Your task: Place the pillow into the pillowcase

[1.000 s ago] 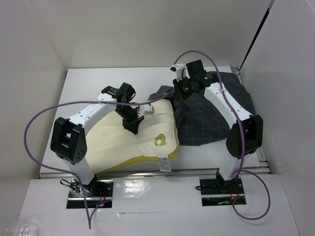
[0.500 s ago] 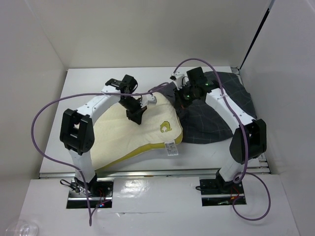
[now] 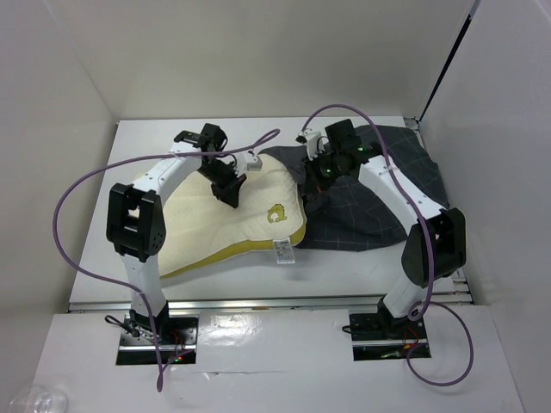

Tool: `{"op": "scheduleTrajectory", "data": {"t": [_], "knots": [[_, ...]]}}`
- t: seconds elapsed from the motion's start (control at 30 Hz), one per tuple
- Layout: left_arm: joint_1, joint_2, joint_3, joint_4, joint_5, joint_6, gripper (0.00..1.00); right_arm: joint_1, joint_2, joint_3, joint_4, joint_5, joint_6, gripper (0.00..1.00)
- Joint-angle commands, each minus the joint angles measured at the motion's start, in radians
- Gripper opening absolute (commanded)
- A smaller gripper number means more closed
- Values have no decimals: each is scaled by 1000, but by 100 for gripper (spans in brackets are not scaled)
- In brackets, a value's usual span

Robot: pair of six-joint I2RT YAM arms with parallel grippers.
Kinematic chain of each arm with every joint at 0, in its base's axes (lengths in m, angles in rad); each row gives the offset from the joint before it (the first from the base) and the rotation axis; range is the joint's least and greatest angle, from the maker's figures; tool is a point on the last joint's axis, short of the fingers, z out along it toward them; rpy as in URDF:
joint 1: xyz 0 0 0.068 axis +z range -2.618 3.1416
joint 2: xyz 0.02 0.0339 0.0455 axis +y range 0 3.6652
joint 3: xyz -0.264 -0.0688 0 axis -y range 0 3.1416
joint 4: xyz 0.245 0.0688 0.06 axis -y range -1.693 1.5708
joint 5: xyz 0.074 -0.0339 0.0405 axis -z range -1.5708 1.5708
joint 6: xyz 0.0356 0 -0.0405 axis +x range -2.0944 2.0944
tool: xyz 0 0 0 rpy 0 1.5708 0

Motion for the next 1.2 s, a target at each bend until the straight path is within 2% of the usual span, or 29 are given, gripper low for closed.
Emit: {"op": "scheduleTrajectory", "data": {"t": [0.0,0.1,0.17,0.2,0.33,0.4,0.6,0.73,0.8,0.83,0.93,1.07,1.1,1.17], "knots": [[16,8,39,38,47,-37,0,13,-47,-5,-23,-30,-12,1],[27,20,39,65,47,-75,0,13,-47,-5,-32,-39,-12,1],[36,34,39,74,47,-89,0,13,-35,4,-45,-51,-21,4],[36,66,53,87,47,-113,0,22,-25,4,-45,-61,-21,9],[36,106,86,87,47,-150,0,34,-16,14,-65,-70,-31,17],[45,115,87,110,38,-176,0,47,-7,14,-65,-70,-31,24],[76,178,131,153,29,-232,0,47,-7,14,-65,-52,-31,33],[85,215,152,163,9,-264,1,47,-16,4,-65,-26,-31,49],[85,227,171,163,-37,-284,13,47,-16,-6,-45,-4,-31,52],[85,236,171,163,-51,-298,24,47,-25,-6,-45,20,-31,52],[85,215,131,173,-95,-307,36,47,-34,-6,-34,45,-22,54],[85,117,45,202,-132,-286,67,47,-54,-26,-25,54,-13,54],[85,76,34,202,-132,-286,73,47,-54,-26,-14,54,-13,54],[85,36,14,202,-144,-273,77,47,-54,-39,-5,67,-13,54]]}}
